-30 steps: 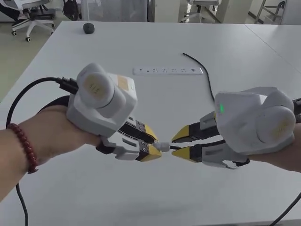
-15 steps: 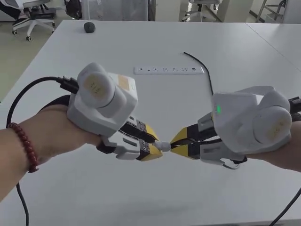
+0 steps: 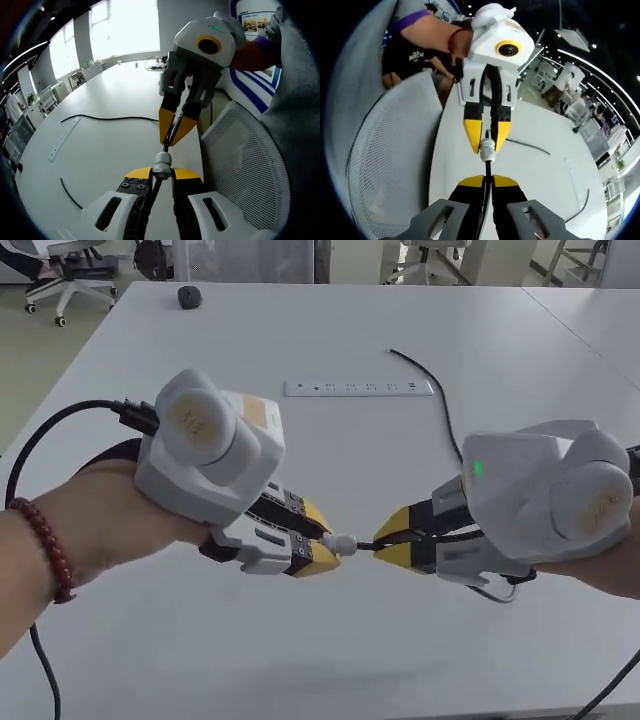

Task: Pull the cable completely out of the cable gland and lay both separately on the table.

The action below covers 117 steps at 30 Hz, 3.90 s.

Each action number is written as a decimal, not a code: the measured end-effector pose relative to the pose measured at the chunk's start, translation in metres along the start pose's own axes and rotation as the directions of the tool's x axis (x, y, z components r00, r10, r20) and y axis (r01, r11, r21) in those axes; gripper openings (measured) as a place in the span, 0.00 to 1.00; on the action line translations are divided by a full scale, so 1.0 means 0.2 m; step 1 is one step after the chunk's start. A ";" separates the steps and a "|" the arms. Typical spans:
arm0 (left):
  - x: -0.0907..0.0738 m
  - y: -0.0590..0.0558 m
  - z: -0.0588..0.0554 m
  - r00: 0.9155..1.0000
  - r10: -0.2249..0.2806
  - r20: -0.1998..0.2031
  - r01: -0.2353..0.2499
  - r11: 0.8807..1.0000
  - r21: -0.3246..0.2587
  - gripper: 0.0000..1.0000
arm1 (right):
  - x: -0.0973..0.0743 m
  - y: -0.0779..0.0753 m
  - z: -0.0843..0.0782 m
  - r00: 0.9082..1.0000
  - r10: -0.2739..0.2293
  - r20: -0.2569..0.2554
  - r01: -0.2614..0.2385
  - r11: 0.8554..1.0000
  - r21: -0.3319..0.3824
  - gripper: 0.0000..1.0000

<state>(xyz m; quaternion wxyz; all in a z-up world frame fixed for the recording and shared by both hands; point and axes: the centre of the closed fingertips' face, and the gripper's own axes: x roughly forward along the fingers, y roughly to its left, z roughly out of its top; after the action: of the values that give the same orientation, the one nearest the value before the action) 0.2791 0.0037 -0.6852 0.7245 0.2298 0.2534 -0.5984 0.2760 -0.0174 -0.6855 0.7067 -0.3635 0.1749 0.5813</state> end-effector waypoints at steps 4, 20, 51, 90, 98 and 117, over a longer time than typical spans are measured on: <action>-0.01 0.01 -0.03 1.000 0.004 -0.008 -0.004 1.000 -0.007 0.16 | 0.00 0.00 -0.06 1.000 -0.004 -0.021 0.005 1.000 0.012 0.00; -0.04 0.03 -0.06 1.000 0.017 -0.020 -0.017 1.000 -0.012 0.16 | -0.04 0.00 -0.28 0.996 -0.015 -0.092 0.024 0.995 0.096 0.00; -0.11 0.04 -0.12 0.998 0.034 -0.047 -0.035 0.999 -0.019 0.16 | -0.10 -0.01 -0.67 0.968 -0.011 -0.251 0.061 0.980 0.190 0.00; -0.11 0.03 -0.10 0.999 0.035 -0.037 -0.036 0.999 -0.023 0.16 | -0.08 0.00 -0.78 0.958 -0.008 -0.286 0.079 0.968 0.239 0.00; -0.10 0.04 -0.09 0.999 0.038 -0.037 -0.039 0.999 -0.029 0.16 | -0.08 -0.03 -0.67 0.973 -0.029 -0.230 0.089 0.964 0.252 0.08; -0.07 0.04 -0.08 0.998 0.036 -0.043 -0.038 0.999 -0.027 0.16 | -0.10 -0.06 -0.07 0.997 -0.072 0.011 0.070 0.987 0.144 0.11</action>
<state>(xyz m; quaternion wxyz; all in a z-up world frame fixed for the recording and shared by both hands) 0.2834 0.0249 -0.6884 0.7331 0.2370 0.2726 -0.5763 0.2843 -0.0420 -0.6775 0.7526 -0.3129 0.1978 0.5446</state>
